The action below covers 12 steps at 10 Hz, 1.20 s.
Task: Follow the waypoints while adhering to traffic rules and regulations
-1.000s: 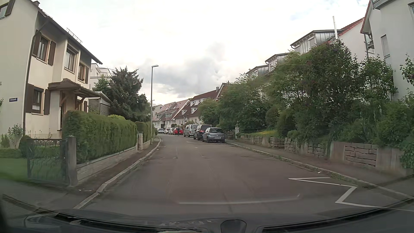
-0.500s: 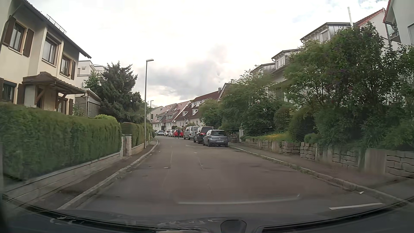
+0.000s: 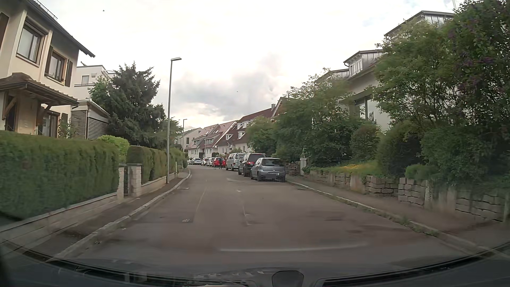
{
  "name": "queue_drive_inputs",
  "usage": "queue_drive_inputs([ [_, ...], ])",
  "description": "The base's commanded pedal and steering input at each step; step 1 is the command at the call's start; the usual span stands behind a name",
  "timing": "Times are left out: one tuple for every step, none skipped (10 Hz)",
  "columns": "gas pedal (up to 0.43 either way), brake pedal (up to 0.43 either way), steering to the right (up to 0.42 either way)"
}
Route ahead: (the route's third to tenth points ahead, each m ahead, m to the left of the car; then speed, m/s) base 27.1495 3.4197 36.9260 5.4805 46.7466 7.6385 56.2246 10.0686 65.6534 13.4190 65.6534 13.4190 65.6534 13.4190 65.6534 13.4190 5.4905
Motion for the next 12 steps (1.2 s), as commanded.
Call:
queue_drive_inputs([
  [0.079,0.0,-0.016],
  [0.079,0.0,-0.022],
  [0.079,0.0,-0.031],
  [0.079,0.0,-0.043],
  [0.079,0.0,-0.048],
  [0.079,0.0,-0.048],
  [0.079,0.0,-0.049],
  [0.079,0.0,-0.049],
  [0.079,0.0,-0.048],
  [0.079,0.0,-0.048],
  [0.079,0.0,-0.048],
  [0.079,0.0,-0.048],
])
